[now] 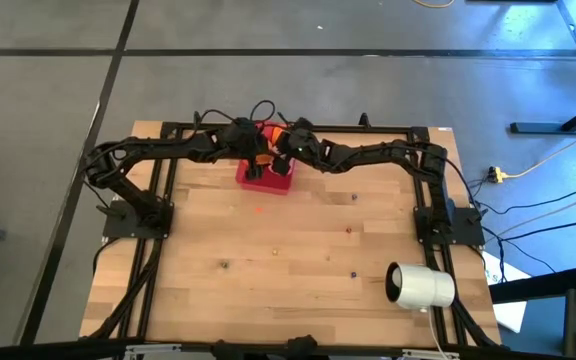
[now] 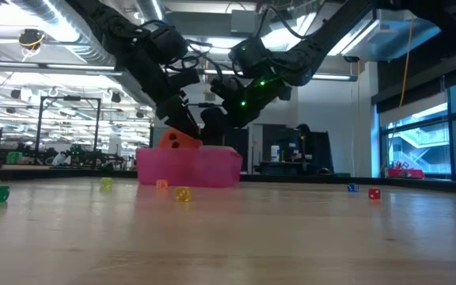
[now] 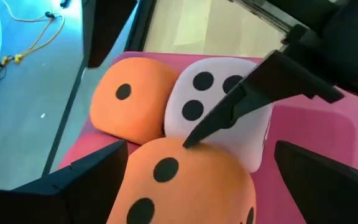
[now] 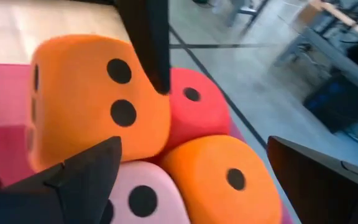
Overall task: Pick & Place Dice
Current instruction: Put the large orange dice into the bin
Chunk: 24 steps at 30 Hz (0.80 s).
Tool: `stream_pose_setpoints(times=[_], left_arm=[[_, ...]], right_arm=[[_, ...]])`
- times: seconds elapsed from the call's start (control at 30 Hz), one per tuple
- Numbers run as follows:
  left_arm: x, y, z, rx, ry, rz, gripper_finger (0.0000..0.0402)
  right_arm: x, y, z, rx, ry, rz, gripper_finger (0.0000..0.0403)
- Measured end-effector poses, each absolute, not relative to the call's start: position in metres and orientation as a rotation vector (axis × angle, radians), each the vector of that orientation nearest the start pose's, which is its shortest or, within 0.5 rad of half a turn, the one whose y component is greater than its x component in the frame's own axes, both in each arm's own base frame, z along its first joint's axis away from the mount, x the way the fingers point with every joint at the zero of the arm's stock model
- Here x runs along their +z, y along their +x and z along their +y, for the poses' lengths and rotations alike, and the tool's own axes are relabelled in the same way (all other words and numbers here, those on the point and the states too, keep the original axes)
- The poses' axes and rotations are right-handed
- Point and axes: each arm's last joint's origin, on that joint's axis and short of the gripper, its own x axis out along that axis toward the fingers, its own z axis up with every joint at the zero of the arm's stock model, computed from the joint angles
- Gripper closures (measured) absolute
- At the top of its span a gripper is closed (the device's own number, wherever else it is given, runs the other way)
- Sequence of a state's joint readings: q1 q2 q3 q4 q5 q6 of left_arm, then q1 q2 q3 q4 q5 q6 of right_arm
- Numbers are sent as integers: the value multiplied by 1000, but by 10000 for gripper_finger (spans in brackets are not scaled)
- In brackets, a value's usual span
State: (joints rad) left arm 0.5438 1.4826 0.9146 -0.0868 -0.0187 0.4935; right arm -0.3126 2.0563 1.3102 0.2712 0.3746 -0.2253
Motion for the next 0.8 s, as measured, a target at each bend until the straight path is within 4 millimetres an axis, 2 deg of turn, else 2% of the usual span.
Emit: stream_pose_setpoints(times=[0.23, 0.37, 0.5, 0.63, 0.8], left_arm=[[255, 254, 151, 424, 310, 735, 2], [262, 239, 148, 523, 252, 794, 2], [254, 235, 145, 483, 200, 870, 2], [240, 238, 144, 403, 166, 944, 2], [224, 246, 148, 381, 187, 1004, 2]], right_arm=[[173, 420, -150, -715, -295, 602, 3], [176, 419, -149, -710, -296, 600, 3], [186, 418, -147, -660, -252, 560, 3], [205, 412, -141, -511, -189, 549, 3], [221, 398, -131, -355, -131, 621, 3]])
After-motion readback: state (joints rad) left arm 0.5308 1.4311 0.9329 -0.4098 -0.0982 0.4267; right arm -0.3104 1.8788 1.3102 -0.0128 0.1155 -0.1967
